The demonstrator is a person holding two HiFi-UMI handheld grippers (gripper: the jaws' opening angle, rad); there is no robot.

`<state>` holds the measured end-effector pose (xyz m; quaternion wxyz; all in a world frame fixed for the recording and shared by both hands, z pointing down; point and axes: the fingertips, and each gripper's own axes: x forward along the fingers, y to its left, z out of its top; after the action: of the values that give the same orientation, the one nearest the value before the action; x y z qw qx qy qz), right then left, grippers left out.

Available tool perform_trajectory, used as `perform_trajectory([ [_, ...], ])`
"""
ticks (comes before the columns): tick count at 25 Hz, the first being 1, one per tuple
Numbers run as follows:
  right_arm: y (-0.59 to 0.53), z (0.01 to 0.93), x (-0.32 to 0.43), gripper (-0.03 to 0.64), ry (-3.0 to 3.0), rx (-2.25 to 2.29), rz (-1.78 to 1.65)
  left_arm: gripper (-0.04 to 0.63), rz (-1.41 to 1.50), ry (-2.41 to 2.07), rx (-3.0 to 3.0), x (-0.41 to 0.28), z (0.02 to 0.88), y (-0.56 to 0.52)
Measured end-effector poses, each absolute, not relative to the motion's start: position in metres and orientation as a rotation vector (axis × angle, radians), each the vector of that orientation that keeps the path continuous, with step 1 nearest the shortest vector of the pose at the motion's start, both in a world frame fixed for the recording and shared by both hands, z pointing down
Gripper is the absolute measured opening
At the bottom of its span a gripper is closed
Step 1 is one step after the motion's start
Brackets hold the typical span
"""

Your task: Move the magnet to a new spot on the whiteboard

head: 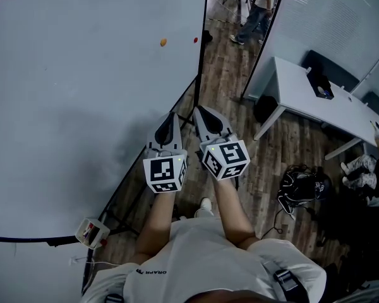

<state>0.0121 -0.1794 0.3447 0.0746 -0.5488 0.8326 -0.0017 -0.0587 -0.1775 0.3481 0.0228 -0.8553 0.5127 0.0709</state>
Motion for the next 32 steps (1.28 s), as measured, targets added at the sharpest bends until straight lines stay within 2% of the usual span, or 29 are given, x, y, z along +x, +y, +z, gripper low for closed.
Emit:
perform_trajectory([
  [18, -0.244, 0.348, 0.066, 0.014, 2.573, -1.501, -0.014, 0.003, 0.207, 1.73, -2.542, -0.006, 0.347, -0.235],
  [32, -0.28, 0.348, 0.06, 0.014, 2.578, -1.499, -0.031, 0.003, 0.194, 1.718, -2.554, -0.01, 0.347, -0.266],
])
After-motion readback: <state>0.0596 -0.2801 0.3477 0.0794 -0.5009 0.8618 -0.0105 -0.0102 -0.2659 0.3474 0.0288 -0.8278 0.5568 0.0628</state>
